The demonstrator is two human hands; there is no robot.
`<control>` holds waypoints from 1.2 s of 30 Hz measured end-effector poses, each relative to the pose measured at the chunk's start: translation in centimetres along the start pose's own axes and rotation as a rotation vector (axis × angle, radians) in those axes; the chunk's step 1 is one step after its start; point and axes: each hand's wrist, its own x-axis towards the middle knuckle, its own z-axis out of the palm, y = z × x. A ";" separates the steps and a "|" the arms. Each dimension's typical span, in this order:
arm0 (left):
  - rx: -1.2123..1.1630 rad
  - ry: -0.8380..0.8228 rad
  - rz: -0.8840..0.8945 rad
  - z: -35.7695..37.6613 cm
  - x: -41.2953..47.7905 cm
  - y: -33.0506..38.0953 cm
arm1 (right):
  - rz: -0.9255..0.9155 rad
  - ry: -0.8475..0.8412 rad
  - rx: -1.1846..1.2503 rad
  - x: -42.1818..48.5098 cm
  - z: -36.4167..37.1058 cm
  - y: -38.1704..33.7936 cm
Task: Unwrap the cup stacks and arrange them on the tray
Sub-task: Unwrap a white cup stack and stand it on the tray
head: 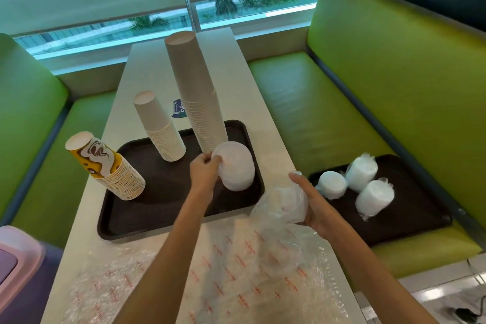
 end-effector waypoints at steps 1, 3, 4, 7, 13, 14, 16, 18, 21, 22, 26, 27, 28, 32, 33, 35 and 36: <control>0.034 0.006 -0.017 0.2 1.0 0.0 | -0.006 0.005 0.003 0.0 -0.2 -0.1; 0.105 0.009 -0.044 0.8 2.5 -0.2 | -0.013 0.017 0.014 0.2 -0.7 -0.2; 0.135 0.008 -0.041 1.1 3.0 -0.3 | -0.013 0.020 0.021 0.2 -0.9 -0.3; 0.228 -0.004 -0.003 1.8 3.7 -0.9 | -0.020 0.012 0.040 0.3 -1.2 -0.5; 0.420 -0.024 0.073 2.5 4.0 -1.5 | -0.021 0.019 0.036 0.6 -1.6 -0.6; 0.458 -0.020 0.082 2.5 4.1 -1.6 | -0.019 0.019 0.036 0.6 -1.7 -0.6; 0.547 -0.014 0.082 2.5 4.4 -1.8 | -0.018 0.018 0.043 0.6 -1.8 -0.6; 0.631 -0.015 0.087 2.7 4.6 -1.9 | -0.024 0.018 0.055 0.6 -2.0 -0.6; 0.710 -0.017 0.119 3.0 4.1 -1.7 | -0.039 0.019 0.063 0.6 -2.1 -0.9; 0.725 -0.016 0.143 3.0 4.0 -1.6 | -0.038 0.021 0.060 0.7 -2.2 -0.9; 0.797 -0.111 0.348 2.9 3.2 -1.0 | -0.029 0.017 0.056 0.8 -2.2 -0.8; 0.849 -0.180 0.384 2.8 3.3 -0.8 | -0.026 0.015 0.055 0.8 -2.2 -0.8; 0.917 -0.257 0.395 2.7 3.4 -0.6 | -0.023 0.015 0.053 0.8 -2.2 -0.8; 1.228 -0.511 0.385 3.1 4.2 -0.1 | -0.006 0.007 0.052 1.0 -1.9 -0.6; 1.281 -0.548 0.377 3.3 4.4 0.0 | -0.005 0.002 0.046 1.0 -1.8 -0.6; 1.348 -0.597 0.365 3.7 4.8 0.0 | -0.011 0.000 0.042 0.8 -1.8 -0.6; 1.369 -0.613 0.367 3.9 5.0 0.0 | -0.017 0.003 0.041 0.7 -1.9 -0.6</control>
